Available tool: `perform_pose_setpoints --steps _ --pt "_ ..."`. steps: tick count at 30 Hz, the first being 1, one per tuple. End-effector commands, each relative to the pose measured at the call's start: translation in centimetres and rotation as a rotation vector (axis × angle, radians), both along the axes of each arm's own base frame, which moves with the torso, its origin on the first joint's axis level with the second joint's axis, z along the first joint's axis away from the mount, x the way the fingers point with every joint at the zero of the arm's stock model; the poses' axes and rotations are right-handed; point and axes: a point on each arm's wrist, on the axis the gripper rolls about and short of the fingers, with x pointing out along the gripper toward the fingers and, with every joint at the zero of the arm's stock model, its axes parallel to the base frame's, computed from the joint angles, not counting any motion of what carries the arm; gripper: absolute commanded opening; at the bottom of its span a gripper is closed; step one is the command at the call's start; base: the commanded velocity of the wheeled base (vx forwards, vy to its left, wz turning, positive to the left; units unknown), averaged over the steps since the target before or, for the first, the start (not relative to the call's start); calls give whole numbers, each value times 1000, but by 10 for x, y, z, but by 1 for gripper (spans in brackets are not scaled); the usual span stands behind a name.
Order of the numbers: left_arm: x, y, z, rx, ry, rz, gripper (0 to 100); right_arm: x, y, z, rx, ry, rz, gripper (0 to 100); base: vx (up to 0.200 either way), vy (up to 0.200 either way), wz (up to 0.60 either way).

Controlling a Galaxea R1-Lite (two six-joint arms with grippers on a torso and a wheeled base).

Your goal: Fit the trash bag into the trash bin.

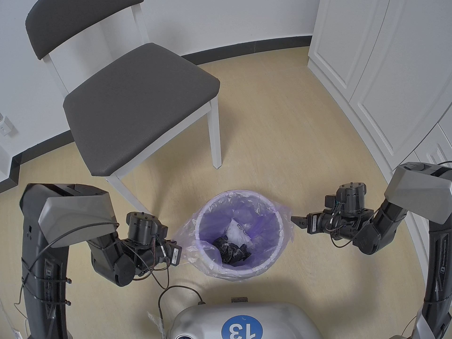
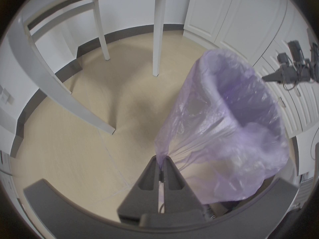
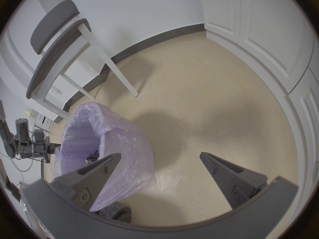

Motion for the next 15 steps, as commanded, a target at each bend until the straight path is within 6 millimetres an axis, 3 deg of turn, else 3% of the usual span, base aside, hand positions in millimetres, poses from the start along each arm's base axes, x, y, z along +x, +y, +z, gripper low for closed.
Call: perform_pose_setpoints --steps 1,10,15 --pt "13 11 -28 -3 37 13 0 7 -3 2 10 -9 8 100 0 0 0" --pt "58 -7 -24 -35 -57 0 0 15 -6 6 21 -26 16 100 0 0 0" --pt "65 -12 -18 -36 -57 -6 0 17 -6 0 26 -20 18 100 0 0 0"
